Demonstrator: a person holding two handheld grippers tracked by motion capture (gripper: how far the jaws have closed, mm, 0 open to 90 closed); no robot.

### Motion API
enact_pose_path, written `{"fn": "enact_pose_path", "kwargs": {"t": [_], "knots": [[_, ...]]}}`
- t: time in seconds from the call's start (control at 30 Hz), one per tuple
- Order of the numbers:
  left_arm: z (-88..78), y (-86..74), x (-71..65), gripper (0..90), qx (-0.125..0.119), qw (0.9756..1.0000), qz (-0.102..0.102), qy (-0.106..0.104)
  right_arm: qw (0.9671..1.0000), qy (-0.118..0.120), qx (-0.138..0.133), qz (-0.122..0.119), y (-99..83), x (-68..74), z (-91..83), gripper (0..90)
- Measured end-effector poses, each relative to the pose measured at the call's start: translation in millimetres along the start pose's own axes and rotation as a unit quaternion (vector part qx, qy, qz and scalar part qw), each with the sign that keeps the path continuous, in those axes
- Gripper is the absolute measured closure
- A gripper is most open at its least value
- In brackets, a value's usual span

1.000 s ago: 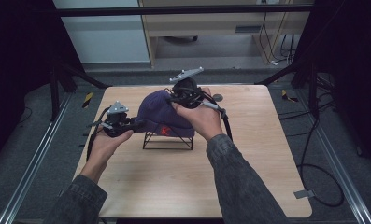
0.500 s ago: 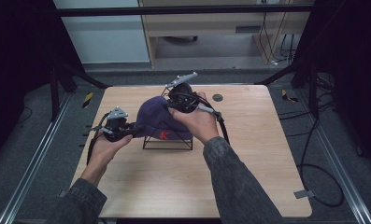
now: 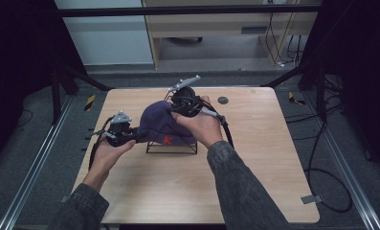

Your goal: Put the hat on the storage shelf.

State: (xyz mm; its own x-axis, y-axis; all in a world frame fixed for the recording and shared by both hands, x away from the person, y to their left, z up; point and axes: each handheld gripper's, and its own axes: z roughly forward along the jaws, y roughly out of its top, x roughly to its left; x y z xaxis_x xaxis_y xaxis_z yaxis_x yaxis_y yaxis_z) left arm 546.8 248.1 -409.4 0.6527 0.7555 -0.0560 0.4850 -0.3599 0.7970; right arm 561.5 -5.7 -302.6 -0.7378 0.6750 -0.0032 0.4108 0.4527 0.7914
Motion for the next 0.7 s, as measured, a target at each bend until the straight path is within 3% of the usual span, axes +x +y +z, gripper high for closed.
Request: {"fn": "enact_pose_path", "kwargs": {"t": [0.7], "knots": [[10.8,-17.2,5.6,65.2,0.026,0.9997,-0.004,0.0,1.0,0.002,-0.007,0.003,1.7,-1.1,-3.8,74.4]]}}
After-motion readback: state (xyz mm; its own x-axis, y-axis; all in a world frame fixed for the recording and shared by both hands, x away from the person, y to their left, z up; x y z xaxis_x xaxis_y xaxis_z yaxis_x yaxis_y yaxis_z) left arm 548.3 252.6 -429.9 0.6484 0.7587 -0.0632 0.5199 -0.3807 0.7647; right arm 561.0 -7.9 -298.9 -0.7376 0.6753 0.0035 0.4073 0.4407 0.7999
